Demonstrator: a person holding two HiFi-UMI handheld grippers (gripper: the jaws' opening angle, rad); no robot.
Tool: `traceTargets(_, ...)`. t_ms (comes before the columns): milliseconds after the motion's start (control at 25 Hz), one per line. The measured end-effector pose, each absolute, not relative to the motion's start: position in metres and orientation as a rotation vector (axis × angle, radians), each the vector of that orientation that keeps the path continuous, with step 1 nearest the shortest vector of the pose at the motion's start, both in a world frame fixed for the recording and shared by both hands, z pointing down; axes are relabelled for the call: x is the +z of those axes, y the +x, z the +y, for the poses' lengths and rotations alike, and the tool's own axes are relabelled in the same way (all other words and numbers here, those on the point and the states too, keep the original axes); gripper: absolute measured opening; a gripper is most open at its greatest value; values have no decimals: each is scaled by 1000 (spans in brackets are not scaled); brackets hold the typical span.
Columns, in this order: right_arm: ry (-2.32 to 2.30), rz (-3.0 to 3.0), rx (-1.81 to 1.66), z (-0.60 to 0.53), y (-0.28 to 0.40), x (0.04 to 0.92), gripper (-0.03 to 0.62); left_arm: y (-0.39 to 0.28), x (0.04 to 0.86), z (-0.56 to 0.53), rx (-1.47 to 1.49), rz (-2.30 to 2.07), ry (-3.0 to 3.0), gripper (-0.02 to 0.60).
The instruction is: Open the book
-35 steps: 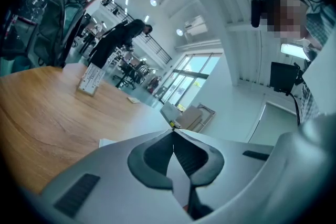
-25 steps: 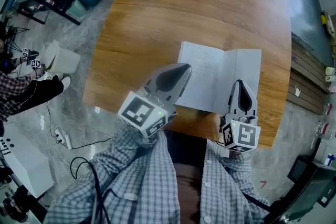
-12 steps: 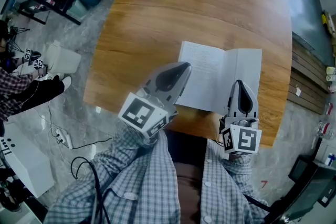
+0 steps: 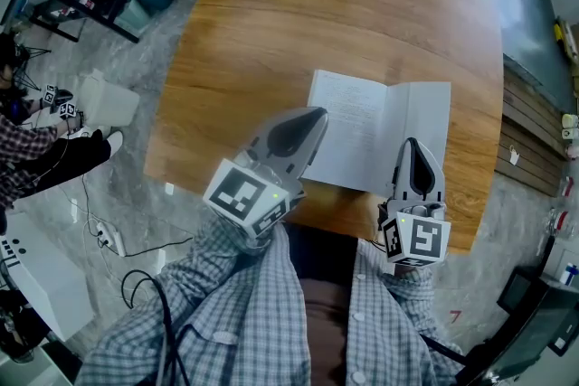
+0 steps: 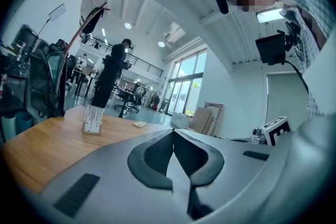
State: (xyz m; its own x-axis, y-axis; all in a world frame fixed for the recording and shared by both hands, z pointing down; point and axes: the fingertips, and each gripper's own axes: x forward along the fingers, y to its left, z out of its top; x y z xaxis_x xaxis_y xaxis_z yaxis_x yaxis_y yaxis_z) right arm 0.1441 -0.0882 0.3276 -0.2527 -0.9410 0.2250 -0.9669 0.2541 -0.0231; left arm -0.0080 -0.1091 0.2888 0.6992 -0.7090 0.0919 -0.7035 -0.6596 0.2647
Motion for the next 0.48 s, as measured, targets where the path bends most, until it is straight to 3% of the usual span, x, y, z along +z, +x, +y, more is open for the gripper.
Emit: traceTargets(480, 1785, -2392, 229, -84, 137, 322, 18, -7, 294, -104, 3, -1097, 2623, 11)
